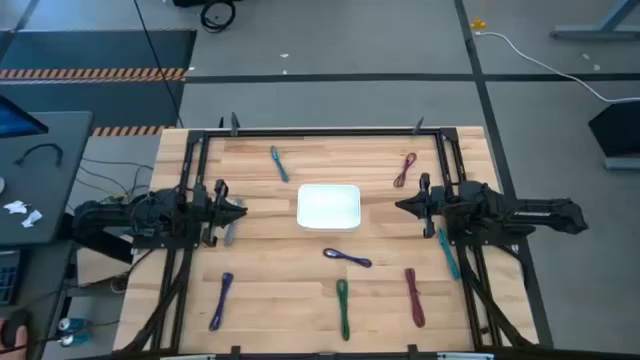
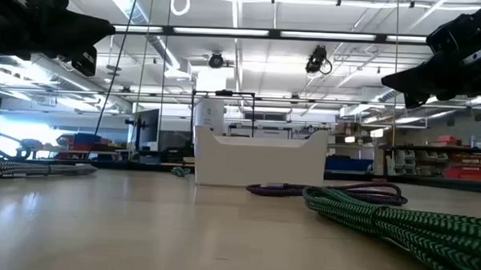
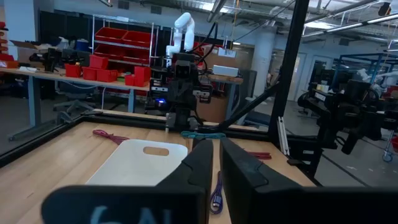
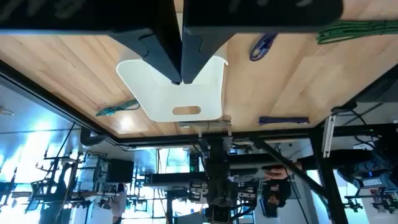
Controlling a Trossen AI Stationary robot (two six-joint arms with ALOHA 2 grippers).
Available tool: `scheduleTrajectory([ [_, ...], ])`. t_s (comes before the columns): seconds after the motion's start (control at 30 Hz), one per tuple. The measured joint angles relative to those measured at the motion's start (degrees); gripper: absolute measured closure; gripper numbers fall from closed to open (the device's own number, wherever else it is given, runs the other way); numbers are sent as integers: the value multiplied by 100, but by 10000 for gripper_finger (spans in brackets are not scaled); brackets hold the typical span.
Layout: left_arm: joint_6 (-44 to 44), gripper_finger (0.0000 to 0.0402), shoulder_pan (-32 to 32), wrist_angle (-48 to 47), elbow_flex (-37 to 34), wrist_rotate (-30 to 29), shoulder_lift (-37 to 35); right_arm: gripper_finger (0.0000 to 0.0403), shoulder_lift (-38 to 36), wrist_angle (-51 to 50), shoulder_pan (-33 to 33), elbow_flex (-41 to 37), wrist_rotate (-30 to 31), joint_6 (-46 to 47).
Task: Pick and place USB-C Cables
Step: Put the right black and violet charger cable into the white bin
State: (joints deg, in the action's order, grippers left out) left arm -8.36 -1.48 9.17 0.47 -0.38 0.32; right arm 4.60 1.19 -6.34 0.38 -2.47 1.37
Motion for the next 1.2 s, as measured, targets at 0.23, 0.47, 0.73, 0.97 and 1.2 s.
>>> scheduleTrajectory([
  [0.23,-2,373,1,-1,0,1,-1,395,0,0,0,-1,-1,0],
  [0.47,2,364,1,-1,0,-48,0,395,0,0,0,0,1,0],
  [0.73,2,370,7,0,0,-1501,0,395,1,0,-1,-2,-1,-1],
  [0.97,2,366,7,0,0,-1502,0,395,1,0,1,-1,-1,0],
  [1.2,0,366,7,0,0,-1502,2,395,0,0,-1,-2,1,0],
])
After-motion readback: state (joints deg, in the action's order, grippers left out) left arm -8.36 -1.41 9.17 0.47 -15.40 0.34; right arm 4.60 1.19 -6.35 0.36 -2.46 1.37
